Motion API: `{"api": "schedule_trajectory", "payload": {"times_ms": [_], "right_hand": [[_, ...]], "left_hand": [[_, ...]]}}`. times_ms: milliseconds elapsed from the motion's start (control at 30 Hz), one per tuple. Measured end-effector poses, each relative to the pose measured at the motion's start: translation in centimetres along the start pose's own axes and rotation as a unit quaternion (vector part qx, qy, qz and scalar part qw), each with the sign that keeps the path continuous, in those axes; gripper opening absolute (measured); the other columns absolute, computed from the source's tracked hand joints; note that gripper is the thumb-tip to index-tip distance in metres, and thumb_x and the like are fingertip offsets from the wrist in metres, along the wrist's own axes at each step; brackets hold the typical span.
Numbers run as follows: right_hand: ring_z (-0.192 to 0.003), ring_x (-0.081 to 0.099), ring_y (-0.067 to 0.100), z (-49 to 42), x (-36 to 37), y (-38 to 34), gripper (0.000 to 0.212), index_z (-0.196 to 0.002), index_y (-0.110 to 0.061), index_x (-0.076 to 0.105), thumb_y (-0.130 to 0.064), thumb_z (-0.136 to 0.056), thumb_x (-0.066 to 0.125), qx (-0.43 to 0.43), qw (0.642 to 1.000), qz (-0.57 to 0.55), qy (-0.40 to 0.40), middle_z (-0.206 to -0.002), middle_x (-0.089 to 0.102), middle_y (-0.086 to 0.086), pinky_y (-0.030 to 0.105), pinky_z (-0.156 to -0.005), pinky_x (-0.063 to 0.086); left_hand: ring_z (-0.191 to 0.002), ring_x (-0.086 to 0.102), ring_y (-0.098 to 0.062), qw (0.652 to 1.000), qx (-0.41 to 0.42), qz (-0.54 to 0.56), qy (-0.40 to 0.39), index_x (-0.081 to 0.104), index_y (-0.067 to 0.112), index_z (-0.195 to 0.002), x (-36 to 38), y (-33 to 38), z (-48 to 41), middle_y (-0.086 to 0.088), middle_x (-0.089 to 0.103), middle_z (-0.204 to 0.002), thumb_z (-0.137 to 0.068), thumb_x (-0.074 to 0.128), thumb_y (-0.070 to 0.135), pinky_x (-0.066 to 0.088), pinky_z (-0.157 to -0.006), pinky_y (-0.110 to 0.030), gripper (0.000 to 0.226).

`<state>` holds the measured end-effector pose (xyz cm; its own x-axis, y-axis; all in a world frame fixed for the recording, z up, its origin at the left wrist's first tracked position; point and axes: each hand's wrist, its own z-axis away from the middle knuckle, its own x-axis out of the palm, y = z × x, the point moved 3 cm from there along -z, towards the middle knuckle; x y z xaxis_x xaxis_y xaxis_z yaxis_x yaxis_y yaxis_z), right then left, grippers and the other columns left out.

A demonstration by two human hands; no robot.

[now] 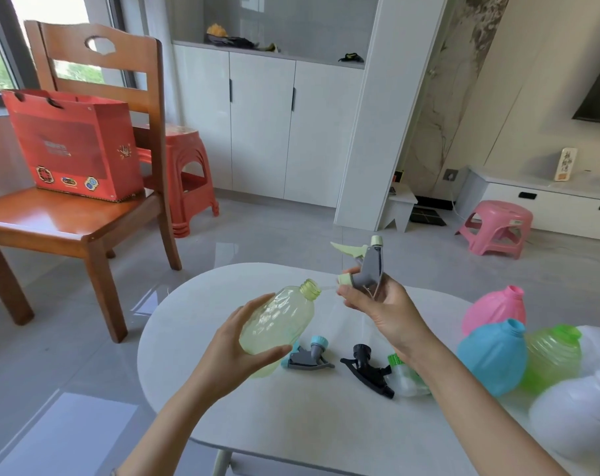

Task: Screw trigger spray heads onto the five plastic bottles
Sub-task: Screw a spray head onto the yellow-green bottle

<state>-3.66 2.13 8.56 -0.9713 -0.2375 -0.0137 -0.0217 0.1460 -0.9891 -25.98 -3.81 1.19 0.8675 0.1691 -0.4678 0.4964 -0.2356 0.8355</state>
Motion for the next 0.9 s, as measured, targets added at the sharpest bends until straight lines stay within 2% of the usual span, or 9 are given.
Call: {"api": "schedule_trajectory", "payload": {"times_ms": [67,167,300,367,433,533,667,767,900], "right_hand": [[-0.086,0.065,-0.001,-0.2,0.5,-0.1,0.016,-0.089,0.003,0.061,-0.003,-0.078,0.071,-0.016,1.0,0.01,-0.018,-0.095,0.066,-0.007,0.016,-0.08,0.052],[-0.088,0.066,-0.001,-0.4,1.2,-0.4,0.012,-0.083,0.0,0.062,-0.002,-0.077,0.072,-0.036,0.998,0.026,-0.043,-0.093,0.07,-0.011,0.011,-0.076,0.048],[-0.09,0.066,0.003,-0.8,0.9,-0.8,0.01,-0.078,-0.005,0.062,-0.002,-0.077,0.072,-0.038,0.996,0.042,-0.063,-0.096,0.069,-0.006,0.015,-0.082,0.05],[-0.095,0.066,0.006,-1.0,0.7,-0.9,0.01,-0.082,-0.004,0.063,-0.004,-0.077,0.072,-0.024,0.994,0.062,-0.085,-0.1,0.069,-0.003,0.018,-0.088,0.05],[-0.097,0.066,0.006,-1.1,0.6,-1.0,0.014,-0.088,-0.002,0.064,-0.005,-0.077,0.072,-0.014,0.992,0.079,-0.101,-0.103,0.07,-0.001,0.016,-0.086,0.05],[-0.096,0.066,0.004,-1.1,0.4,-1.5,0.014,-0.089,-0.003,0.065,-0.007,-0.078,0.073,-0.006,0.985,0.099,-0.141,-0.103,0.071,-0.004,0.013,-0.08,0.048],[-0.103,0.066,0.006,-1.2,0.4,-2.7,0.019,-0.096,-0.012,0.067,-0.011,-0.078,0.074,0.021,0.97,0.124,-0.21,-0.1,0.073,-0.01,0.014,-0.084,0.048],[-0.101,0.066,0.008,-1.6,0.5,-3.1,0.017,-0.092,-0.014,0.068,-0.014,-0.077,0.076,0.004,0.971,0.14,-0.193,-0.101,0.073,-0.006,0.017,-0.088,0.049],[-0.095,0.066,0.01,-1.3,1.4,-2.3,0.012,-0.086,-0.013,0.069,-0.011,-0.076,0.076,0.016,0.974,0.116,-0.196,-0.098,0.072,-0.003,0.02,-0.08,0.052]], "left_hand": [[-0.117,0.043,0.016,1.0,0.004,0.002,-0.009,0.039,0.065,-0.124,0.1,0.2,-0.1,0.043,0.047,-0.122,-0.061,0.073,0.067,0.038,-0.089,-0.011,0.072],[-0.117,0.044,0.017,1.0,-0.001,0.017,-0.012,0.038,0.069,-0.124,0.0,0.3,-0.2,0.045,0.046,-0.122,-0.059,0.072,0.072,0.039,-0.089,-0.011,0.073],[-0.117,0.043,0.02,0.999,-0.009,0.024,-0.031,0.037,0.07,-0.124,-0.3,0.3,-0.2,0.047,0.045,-0.122,-0.057,0.071,0.076,0.039,-0.088,-0.008,0.075],[-0.116,0.043,0.02,0.999,-0.01,0.023,-0.043,0.038,0.071,-0.123,-0.4,0.4,-0.1,0.047,0.046,-0.121,-0.057,0.071,0.076,0.04,-0.087,-0.004,0.074],[-0.116,0.045,0.019,0.998,-0.02,0.039,-0.054,0.04,0.071,-0.121,-0.4,0.3,0.1,0.046,0.048,-0.121,-0.058,0.074,0.072,0.04,-0.085,0.001,0.072],[-0.116,0.051,0.012,0.993,-0.037,0.079,-0.086,0.046,0.07,-0.118,-0.5,0.4,0.3,0.04,0.054,-0.123,-0.059,0.079,0.064,0.043,-0.086,-0.002,0.068],[-0.114,0.058,0.006,0.98,-0.053,0.129,-0.145,0.055,0.062,-0.117,-0.6,1.2,0.6,0.03,0.061,-0.122,-0.064,0.081,0.049,0.046,-0.085,-0.007,0.06],[-0.112,0.058,0.006,0.983,-0.047,0.122,-0.133,0.056,0.055,-0.119,-1.0,1.4,0.3,0.031,0.062,-0.12,-0.061,0.082,0.05,0.044,-0.084,-0.005,0.063],[-0.109,0.06,0.004,0.98,-0.046,0.129,-0.142,0.055,0.063,-0.115,-1.0,1.6,0.3,0.029,0.064,-0.118,-0.064,0.08,0.051,0.046,-0.081,-0.006,0.058]]}}
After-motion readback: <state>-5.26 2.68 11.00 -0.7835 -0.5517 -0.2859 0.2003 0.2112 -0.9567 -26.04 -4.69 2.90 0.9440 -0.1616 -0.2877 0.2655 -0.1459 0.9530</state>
